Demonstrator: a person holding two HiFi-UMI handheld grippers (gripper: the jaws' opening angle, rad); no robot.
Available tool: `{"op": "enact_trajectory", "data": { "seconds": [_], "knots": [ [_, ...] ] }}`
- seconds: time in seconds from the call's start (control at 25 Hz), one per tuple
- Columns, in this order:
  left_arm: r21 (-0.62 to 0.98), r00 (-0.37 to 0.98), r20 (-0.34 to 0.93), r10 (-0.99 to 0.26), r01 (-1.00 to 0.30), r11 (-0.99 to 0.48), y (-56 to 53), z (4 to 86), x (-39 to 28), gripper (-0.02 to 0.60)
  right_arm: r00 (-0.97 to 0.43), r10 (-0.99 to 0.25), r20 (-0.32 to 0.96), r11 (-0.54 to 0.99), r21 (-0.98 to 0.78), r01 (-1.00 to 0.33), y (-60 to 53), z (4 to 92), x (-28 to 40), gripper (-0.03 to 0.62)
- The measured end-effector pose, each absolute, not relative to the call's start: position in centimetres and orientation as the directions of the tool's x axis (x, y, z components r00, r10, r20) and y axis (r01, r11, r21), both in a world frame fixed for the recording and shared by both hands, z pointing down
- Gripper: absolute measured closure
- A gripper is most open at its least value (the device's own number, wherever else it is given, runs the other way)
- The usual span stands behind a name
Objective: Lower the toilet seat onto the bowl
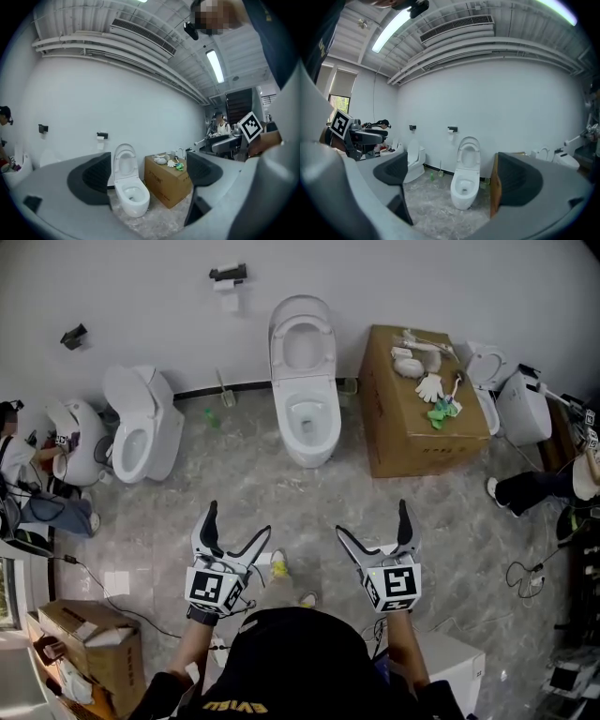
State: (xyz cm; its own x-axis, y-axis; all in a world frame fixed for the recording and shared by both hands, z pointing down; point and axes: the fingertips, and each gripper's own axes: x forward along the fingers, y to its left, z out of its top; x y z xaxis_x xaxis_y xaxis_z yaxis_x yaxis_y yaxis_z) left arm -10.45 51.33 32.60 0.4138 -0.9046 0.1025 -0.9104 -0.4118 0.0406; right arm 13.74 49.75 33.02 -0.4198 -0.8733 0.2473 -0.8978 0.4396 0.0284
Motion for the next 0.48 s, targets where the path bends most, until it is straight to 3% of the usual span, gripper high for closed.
{"op": "enact_trajectory", "data": {
  "seconds": [0.48],
  "knots": [
    [0.066, 0.410, 0.049, -0.911, -0.911, -0.407, 43.2, 32.7, -17.0, 0.097, -0.353, -0.898, 0.262, 0.380, 0.058, -0.923, 42.0, 31.8, 8.7, 0.011]
  ]
}}
